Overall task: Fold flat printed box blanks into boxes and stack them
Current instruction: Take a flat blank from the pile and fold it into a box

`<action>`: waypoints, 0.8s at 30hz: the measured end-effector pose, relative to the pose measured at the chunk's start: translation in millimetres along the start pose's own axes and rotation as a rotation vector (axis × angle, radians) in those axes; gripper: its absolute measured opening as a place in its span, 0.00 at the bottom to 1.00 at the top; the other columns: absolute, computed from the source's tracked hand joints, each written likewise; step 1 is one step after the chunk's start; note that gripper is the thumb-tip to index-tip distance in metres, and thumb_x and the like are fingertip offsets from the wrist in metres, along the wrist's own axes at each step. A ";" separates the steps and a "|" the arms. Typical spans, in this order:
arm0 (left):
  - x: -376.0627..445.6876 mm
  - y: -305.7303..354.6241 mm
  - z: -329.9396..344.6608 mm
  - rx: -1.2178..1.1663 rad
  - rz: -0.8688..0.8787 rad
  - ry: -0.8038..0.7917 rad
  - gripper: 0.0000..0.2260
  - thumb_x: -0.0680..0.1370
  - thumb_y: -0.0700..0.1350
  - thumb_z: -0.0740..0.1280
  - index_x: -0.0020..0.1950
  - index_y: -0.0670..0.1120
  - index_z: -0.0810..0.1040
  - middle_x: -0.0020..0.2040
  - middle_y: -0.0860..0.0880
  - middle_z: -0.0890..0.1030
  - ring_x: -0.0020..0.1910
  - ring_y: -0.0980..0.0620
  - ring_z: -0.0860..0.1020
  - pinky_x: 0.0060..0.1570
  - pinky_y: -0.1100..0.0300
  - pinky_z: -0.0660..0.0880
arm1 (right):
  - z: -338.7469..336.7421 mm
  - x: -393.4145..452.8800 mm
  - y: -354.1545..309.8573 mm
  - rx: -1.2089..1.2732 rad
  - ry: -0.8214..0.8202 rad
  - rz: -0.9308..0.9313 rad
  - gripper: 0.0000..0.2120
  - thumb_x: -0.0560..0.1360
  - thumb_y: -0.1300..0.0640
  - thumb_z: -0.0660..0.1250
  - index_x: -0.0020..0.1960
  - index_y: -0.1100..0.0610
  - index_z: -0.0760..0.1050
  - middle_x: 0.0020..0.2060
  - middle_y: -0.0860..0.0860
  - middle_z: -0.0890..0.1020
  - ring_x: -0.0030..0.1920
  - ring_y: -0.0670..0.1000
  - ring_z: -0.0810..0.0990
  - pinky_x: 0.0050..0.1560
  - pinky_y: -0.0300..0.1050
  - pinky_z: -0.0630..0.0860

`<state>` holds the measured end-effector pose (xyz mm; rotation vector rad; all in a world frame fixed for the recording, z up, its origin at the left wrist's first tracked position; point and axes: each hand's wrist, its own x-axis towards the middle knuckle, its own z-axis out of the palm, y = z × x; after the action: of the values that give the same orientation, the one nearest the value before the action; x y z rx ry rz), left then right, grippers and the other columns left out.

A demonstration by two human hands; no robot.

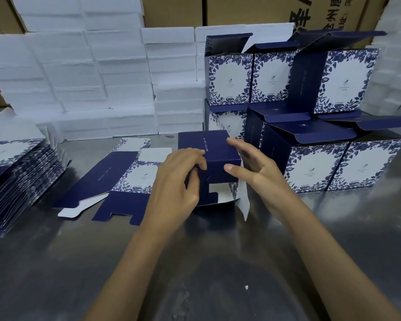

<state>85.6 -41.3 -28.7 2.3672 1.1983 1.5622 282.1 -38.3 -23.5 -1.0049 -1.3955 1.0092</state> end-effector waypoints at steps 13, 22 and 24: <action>-6.3 -11.1 13.2 0.376 0.123 -0.110 0.16 0.71 0.42 0.78 0.50 0.47 0.73 0.66 0.48 0.71 0.67 0.45 0.69 0.61 0.45 0.71 | -18.5 5.2 18.9 0.164 -0.178 0.165 0.39 0.68 0.70 0.62 0.76 0.46 0.67 0.70 0.46 0.77 0.68 0.48 0.77 0.53 0.43 0.76; -10.6 -27.9 18.2 -0.136 -0.317 -0.048 0.47 0.68 0.48 0.81 0.77 0.59 0.54 0.79 0.52 0.53 0.78 0.61 0.53 0.66 0.74 0.64 | 4.3 3.9 35.5 -0.113 -0.127 0.146 0.38 0.71 0.54 0.80 0.74 0.41 0.65 0.67 0.41 0.77 0.64 0.38 0.78 0.59 0.35 0.78; -10.5 -31.3 15.9 -0.195 -0.403 -0.092 0.49 0.67 0.46 0.82 0.77 0.61 0.54 0.77 0.51 0.61 0.77 0.51 0.63 0.68 0.54 0.72 | 11.8 5.1 41.5 -0.151 -0.042 0.093 0.34 0.72 0.55 0.78 0.73 0.43 0.67 0.63 0.40 0.79 0.57 0.33 0.80 0.50 0.28 0.77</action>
<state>78.7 -20.7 -58.2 1.9069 1.3298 1.3530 271.5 -22.3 -62.5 -1.1747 -1.4883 1.0100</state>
